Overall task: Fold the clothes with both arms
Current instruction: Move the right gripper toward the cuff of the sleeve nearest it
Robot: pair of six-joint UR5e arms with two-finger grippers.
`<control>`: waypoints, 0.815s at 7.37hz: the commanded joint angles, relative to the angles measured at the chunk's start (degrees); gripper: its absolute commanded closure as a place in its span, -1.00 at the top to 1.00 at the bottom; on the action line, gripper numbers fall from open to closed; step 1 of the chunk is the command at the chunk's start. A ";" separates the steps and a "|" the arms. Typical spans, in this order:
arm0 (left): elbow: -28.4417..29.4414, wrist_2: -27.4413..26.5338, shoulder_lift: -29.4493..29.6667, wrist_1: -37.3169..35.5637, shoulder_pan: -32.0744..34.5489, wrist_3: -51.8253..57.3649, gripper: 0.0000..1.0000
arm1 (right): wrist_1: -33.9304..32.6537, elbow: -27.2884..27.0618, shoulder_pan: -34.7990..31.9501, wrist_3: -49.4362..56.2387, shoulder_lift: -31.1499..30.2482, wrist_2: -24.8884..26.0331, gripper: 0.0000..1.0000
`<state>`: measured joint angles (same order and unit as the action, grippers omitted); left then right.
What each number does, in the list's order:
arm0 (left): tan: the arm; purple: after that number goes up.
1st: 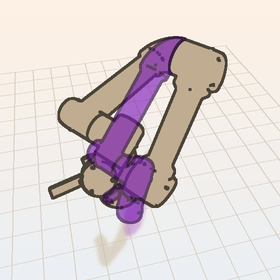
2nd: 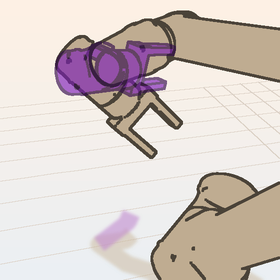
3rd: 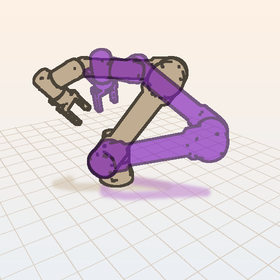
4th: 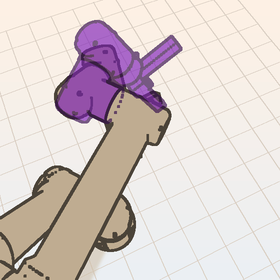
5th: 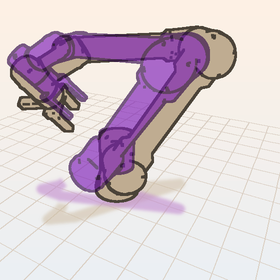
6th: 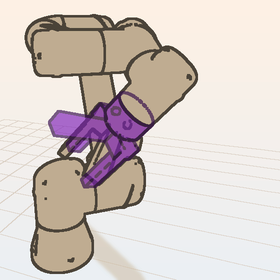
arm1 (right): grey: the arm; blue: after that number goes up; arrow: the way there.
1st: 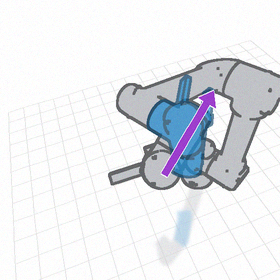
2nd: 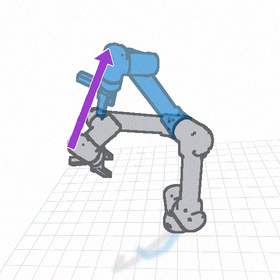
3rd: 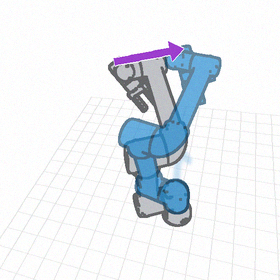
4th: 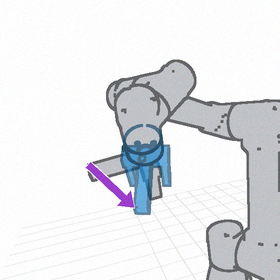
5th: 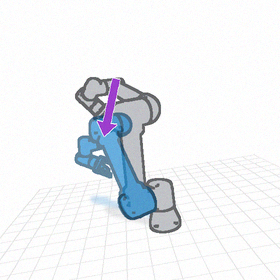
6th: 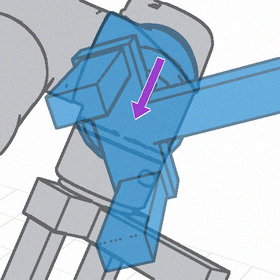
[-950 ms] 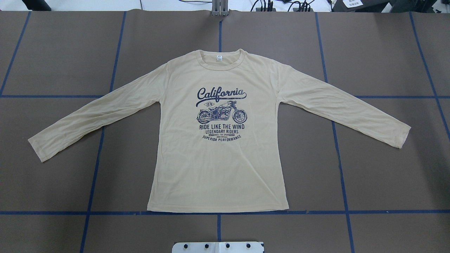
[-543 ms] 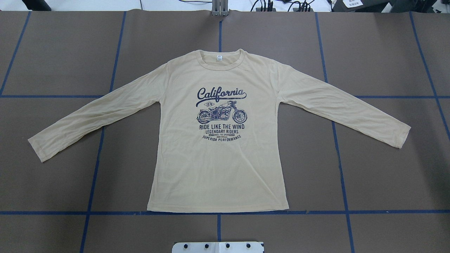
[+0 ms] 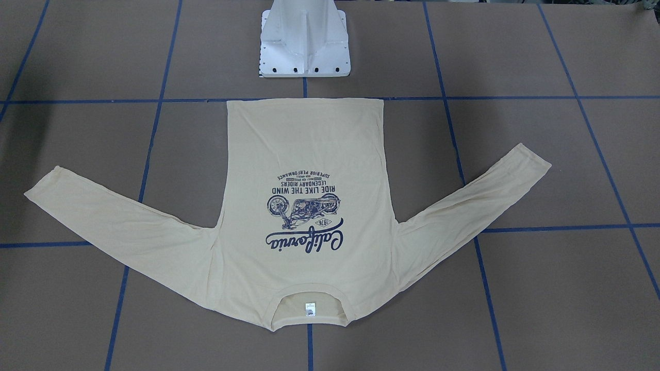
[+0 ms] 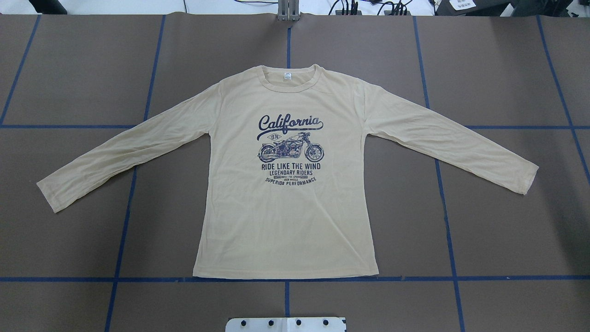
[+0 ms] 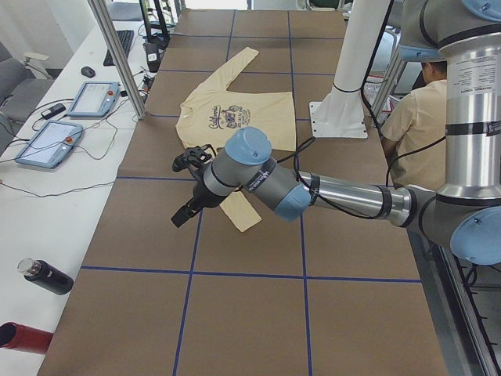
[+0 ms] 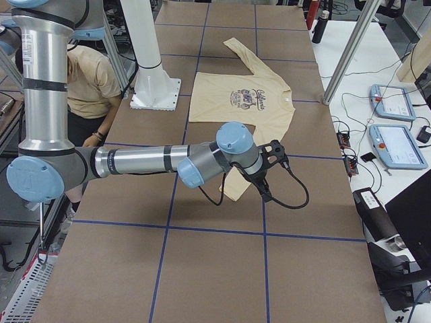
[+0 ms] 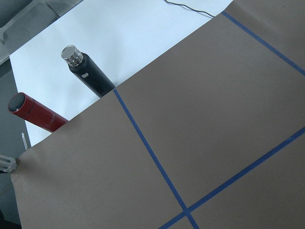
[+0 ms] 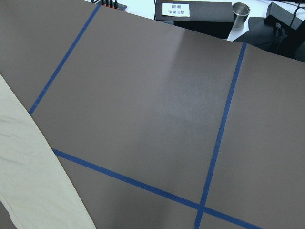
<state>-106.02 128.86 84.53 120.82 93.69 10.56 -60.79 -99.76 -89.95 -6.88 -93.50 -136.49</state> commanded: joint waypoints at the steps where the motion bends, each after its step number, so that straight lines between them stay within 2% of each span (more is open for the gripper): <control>1: 0.02 0.07 0.02 1.08 0.00 0.07 1.00 | 9.31 0.00 8.16 -20.33 -1.15 0.78 0.98; 2: -0.07 0.16 -0.06 1.18 0.00 0.07 1.00 | 15.64 -0.08 14.91 -30.38 -2.98 7.14 0.98; 3: -0.15 0.16 -0.33 1.18 0.00 0.07 1.00 | 17.96 -0.17 21.42 -35.70 -4.39 13.21 0.99; 5: -0.15 0.16 -0.33 1.26 0.00 0.07 1.00 | 18.07 -0.34 31.47 -35.93 -9.65 22.28 1.00; 6: -0.07 0.16 -0.50 2.05 -0.08 0.07 1.00 | 18.51 -0.34 34.03 -35.93 -11.86 23.72 1.00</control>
<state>-106.13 129.02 84.16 122.24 93.66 10.63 -42.87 -100.04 -60.20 -42.42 -102.37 -116.09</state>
